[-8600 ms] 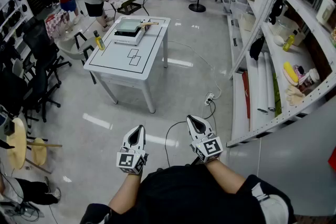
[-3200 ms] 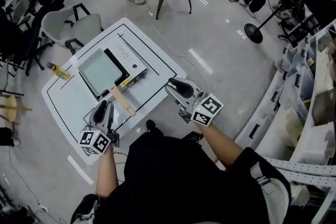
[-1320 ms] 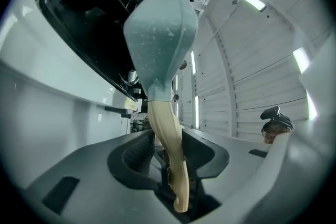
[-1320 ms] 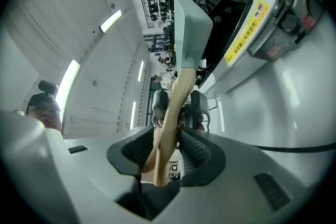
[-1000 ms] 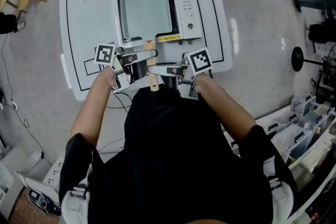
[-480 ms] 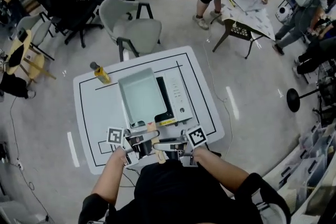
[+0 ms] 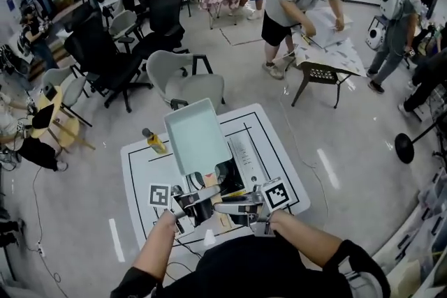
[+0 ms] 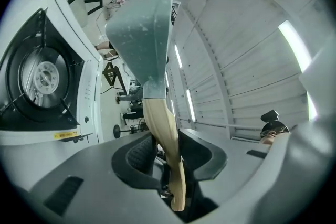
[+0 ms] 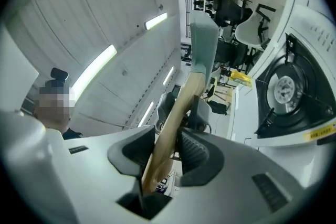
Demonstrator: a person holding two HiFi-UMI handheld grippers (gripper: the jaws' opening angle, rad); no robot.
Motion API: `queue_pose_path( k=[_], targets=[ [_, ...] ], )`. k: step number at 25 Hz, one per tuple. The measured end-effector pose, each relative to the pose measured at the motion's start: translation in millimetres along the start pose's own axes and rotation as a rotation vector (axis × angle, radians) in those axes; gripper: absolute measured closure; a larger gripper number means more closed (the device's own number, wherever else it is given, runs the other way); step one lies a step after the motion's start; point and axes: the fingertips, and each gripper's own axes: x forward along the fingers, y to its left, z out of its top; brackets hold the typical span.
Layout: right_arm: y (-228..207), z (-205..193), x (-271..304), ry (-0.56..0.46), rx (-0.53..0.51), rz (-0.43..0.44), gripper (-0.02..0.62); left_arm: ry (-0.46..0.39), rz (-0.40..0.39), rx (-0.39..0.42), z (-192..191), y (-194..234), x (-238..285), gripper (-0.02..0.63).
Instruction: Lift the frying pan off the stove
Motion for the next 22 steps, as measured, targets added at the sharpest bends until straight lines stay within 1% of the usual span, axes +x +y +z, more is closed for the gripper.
queue_pose_path(
  k=[2,5,9,11,14,16,19,22],
  targets=[
    [17,8,2,-0.017,-0.021,0.014,0.450,0.010,-0.003,0.031,3,-19,5,0.479],
    [40,13,6,-0.046,-0.014,0.041,0.451,0.015,-0.006,0.058,2,-43,8,0.479],
    [70,12,12,-0.049,-0.027,0.059,0.449,0.011,-0.012,0.064,-6,-72,9,0.477],
    [81,9,14,-0.049,-0.021,0.053,0.449,0.013,-0.005,0.055,-13,-82,8,0.476],
    [101,6,20,-0.044,-0.008,0.050,0.448,0.002,-0.015,0.040,-21,-103,6,0.471],
    [108,4,20,-0.045,0.009,0.057,0.445,-0.013,-0.023,0.045,-23,-107,6,0.471],
    [104,2,13,-0.057,0.001,0.057,0.446,-0.005,-0.023,0.056,-27,-100,10,0.471],
    [104,2,11,-0.058,0.006,0.047,0.443,-0.007,-0.036,0.043,-27,-101,11,0.471]
  ],
)
